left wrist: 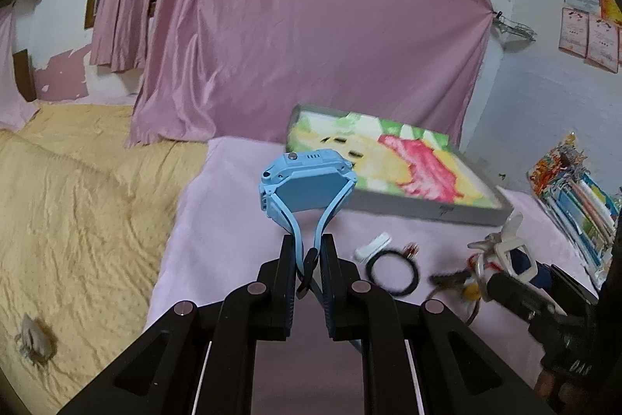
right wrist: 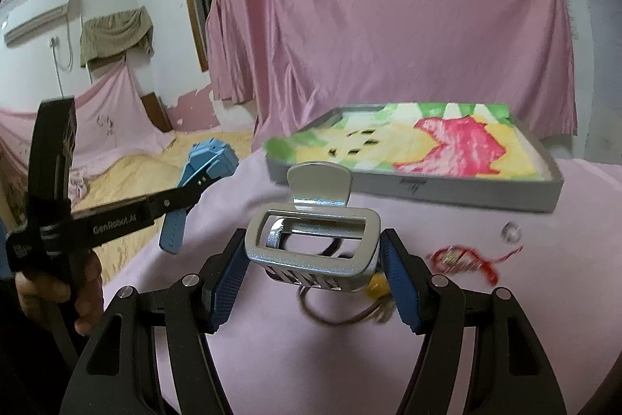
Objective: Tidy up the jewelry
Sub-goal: 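Carry the watch into the tray with the left tool while the right tool drops the clip there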
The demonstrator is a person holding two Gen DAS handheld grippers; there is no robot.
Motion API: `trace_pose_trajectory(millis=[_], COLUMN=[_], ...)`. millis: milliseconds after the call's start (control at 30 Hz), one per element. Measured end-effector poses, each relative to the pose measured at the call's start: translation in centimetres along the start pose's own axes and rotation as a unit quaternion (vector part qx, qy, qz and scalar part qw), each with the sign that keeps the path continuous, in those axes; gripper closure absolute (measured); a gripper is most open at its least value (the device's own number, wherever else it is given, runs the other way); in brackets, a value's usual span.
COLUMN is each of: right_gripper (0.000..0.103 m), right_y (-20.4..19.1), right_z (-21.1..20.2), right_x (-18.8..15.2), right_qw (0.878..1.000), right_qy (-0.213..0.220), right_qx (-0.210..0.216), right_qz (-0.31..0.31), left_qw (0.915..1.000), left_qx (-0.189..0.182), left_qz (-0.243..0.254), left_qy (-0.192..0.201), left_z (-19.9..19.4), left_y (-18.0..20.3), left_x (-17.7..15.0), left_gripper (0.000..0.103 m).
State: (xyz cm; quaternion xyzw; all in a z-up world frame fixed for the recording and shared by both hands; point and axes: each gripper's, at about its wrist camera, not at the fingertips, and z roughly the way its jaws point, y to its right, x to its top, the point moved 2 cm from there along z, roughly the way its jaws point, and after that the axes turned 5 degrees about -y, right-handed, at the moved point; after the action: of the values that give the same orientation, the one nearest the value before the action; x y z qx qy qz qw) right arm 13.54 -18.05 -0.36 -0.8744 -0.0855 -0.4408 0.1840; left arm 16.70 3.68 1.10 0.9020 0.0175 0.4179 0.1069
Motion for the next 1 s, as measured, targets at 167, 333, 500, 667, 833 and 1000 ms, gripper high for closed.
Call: trace_pose_trajectory(millis=[167,333,500,667,833,1000], right_gripper=[0.041,0.041,0.041,0.041,0.041,0.041], right_y=[3.3,6.0,7.8,8.7,9.4,9.7], right_z=[0.7,2.8,6.6,10.2,12.7,14.1], right_x=[2.8,6.0,8.3,8.7,7.9,7.4], right_qw=[1.0,0.999,0.998,0.995,0.992,0.989], right_qy=[0.0,-0.005,-0.034,-0.073,-0.107,-0.129], right_qx=[-0.01,-0.035,-0.055,-0.062,-0.066,-0.065], right_qz=[0.021,0.027,0.023,0.024,0.031,0.035], left_qw=[0.9996,0.9988,0.998,0.9976,0.995,0.9932], left_qx=[-0.024,-0.045,-0.056,-0.043,-0.045,-0.055], left_qz=[0.013,0.02,0.025,0.021,0.011,0.001], left_qy=[0.005,0.002,-0.014,-0.05,-0.088,-0.103], left_z=[1.4,3.7,6.9,10.3,12.5,13.0], left_y=[1.9,3.4,4.1,4.1,3.5,3.4], left_x=[2.5,5.1,7.2,7.8,7.4,7.4], left_gripper=[0.092,0.092,0.092,0.092,0.091,0.088])
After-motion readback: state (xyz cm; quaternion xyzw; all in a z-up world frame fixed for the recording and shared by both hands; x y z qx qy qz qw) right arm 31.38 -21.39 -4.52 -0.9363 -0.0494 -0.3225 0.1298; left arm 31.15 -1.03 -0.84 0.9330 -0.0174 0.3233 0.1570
